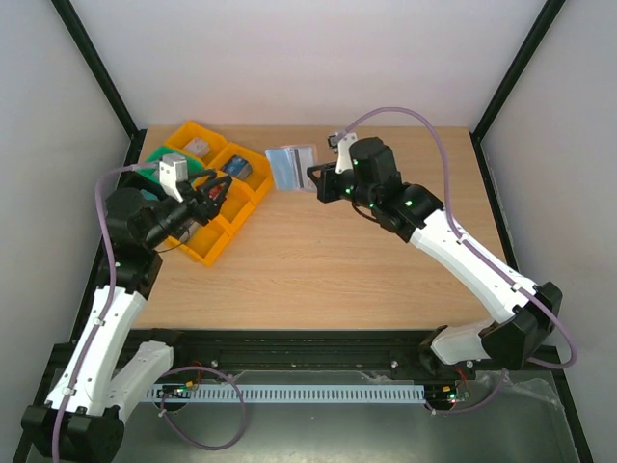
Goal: Take the credit cards out of the card holder
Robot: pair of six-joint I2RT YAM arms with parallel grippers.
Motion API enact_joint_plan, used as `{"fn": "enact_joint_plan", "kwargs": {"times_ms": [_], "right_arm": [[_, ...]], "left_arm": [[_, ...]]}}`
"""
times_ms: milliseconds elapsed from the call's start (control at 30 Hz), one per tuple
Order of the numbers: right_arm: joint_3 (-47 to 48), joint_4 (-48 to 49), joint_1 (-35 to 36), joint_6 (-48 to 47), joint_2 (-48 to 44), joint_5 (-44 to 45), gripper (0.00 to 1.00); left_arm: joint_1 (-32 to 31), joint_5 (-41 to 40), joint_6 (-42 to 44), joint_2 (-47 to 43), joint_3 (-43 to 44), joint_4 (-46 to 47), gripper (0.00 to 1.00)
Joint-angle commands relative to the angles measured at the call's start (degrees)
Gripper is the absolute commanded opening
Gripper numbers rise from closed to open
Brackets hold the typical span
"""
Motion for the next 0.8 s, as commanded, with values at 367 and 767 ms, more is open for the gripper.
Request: {"fn": "enact_joint_plan", "kwargs": {"times_ms": [367, 767], "right_arm": [[-0.1, 11.42, 5.05, 1.19, 0.77, -17.35, 0.02], [-2.36, 20.24, 5.03, 1.97, -1.12, -29.72, 0.02]], "left_arm": [[-10.99, 11.1, -18.71, 6.75, -1.57, 15.82, 0.55], [-11.37, 8.63, -20.09, 6.5, -1.69, 14.87, 0.57]]}}
